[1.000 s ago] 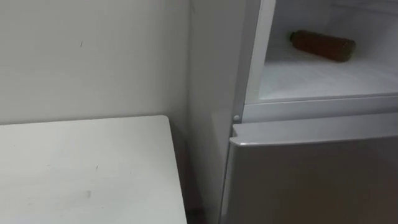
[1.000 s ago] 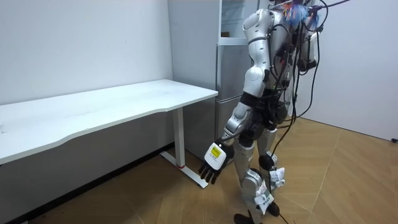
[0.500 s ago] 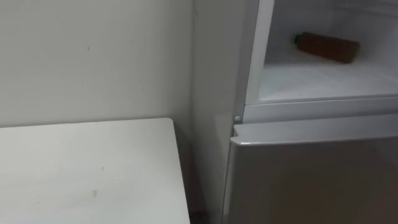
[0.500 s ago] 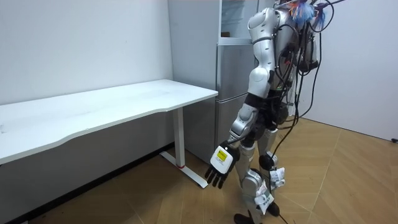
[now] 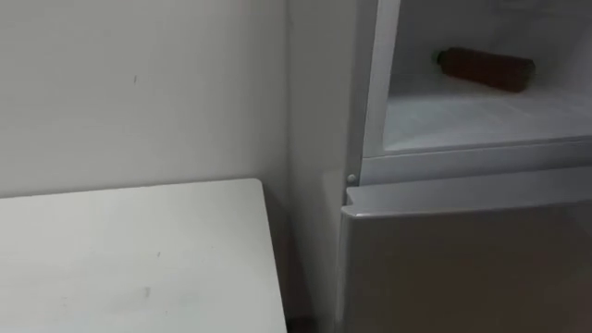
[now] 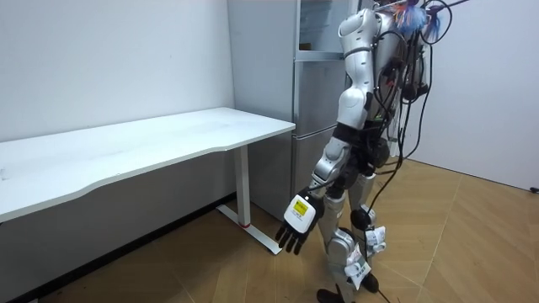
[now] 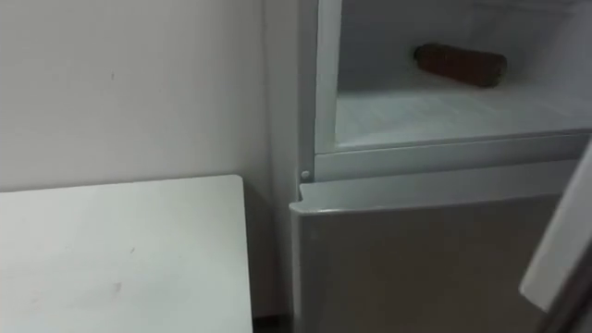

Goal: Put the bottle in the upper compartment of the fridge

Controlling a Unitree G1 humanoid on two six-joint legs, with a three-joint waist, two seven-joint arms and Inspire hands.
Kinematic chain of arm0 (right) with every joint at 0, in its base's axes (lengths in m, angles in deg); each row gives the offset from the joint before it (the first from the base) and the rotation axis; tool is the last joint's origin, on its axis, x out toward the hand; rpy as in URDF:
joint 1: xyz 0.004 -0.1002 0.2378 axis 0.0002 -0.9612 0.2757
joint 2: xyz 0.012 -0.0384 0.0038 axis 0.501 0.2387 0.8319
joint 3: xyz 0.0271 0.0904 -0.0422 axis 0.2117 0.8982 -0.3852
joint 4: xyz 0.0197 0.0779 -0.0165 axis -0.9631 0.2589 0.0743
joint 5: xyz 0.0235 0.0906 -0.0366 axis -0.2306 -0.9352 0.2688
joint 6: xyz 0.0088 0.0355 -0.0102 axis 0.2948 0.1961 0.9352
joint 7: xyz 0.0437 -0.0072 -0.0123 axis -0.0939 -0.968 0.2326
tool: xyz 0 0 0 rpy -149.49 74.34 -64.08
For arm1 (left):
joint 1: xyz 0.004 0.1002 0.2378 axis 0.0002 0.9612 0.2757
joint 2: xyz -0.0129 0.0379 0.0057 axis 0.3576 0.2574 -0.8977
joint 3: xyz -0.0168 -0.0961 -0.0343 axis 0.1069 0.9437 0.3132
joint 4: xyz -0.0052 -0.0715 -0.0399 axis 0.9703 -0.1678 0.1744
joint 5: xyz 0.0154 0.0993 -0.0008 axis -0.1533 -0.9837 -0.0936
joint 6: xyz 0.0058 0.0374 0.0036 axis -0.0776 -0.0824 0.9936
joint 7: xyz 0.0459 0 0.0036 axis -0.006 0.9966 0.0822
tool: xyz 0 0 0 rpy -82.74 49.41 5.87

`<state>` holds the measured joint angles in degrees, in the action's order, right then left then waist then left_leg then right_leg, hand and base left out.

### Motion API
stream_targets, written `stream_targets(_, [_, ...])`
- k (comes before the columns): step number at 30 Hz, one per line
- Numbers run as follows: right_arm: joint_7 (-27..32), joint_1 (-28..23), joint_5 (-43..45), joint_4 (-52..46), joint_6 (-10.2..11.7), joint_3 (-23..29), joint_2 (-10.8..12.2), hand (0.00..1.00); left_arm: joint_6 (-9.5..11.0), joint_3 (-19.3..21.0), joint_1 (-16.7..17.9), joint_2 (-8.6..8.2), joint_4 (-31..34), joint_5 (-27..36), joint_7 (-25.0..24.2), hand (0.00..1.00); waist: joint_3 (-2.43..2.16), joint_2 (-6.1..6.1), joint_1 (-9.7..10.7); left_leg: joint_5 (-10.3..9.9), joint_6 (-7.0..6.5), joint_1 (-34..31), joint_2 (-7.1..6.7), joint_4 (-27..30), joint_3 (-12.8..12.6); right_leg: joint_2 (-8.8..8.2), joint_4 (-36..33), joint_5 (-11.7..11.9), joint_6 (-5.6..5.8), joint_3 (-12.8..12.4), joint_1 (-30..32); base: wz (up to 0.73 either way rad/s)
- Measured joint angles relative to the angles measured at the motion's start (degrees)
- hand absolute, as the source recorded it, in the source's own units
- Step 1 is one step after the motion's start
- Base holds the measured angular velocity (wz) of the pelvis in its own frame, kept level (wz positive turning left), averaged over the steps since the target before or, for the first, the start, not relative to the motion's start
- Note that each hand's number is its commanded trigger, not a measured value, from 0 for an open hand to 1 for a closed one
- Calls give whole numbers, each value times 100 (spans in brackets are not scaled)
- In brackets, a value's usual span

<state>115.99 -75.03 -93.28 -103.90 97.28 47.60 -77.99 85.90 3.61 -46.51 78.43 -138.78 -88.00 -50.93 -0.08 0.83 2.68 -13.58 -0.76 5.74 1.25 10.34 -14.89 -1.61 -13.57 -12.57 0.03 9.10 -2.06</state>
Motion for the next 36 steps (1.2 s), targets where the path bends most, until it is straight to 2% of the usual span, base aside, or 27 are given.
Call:
stream_targets(9, [-316,44,221,2,60,-455,8,0,33,-124,-1,1,-9,-27,58,0,9,-1,-96,0,0,13,3,15,3,-5,96,3,-1,33,-51,1])
stream_targets(15, [-714,46,200,16,60,-962,43,0,18,-283,-105,-13,3,-207,112,0,29,-8,-293,0,2,64,8,-36,23,-4,92,2,-2,58,-99,0])
stream_targets(25, [-1445,75,178,18,49,-1403,112,0,-91,-403,-223,-31,4,-245,-7,0,29,-19,-325,0,2,-18,6,43,119,-16,98,5,-1,135,-146,4])
stream_targets(31, [-1832,82,173,18,-73,-1455,178,0,-202,-402,-312,-30,56,-279,-244,0,24,-41,-360,0,2,-12,8,47,129,-15,187,7,-1,116,-162,0])
stream_targets(36, [-2018,81,173,27,-77,-1464,226,0,-230,-401,-315,-30,50,-287,-295,0,20,-49,-360,0,2,-12,9,36,131,-2,184,23,-5,120,-171,0])
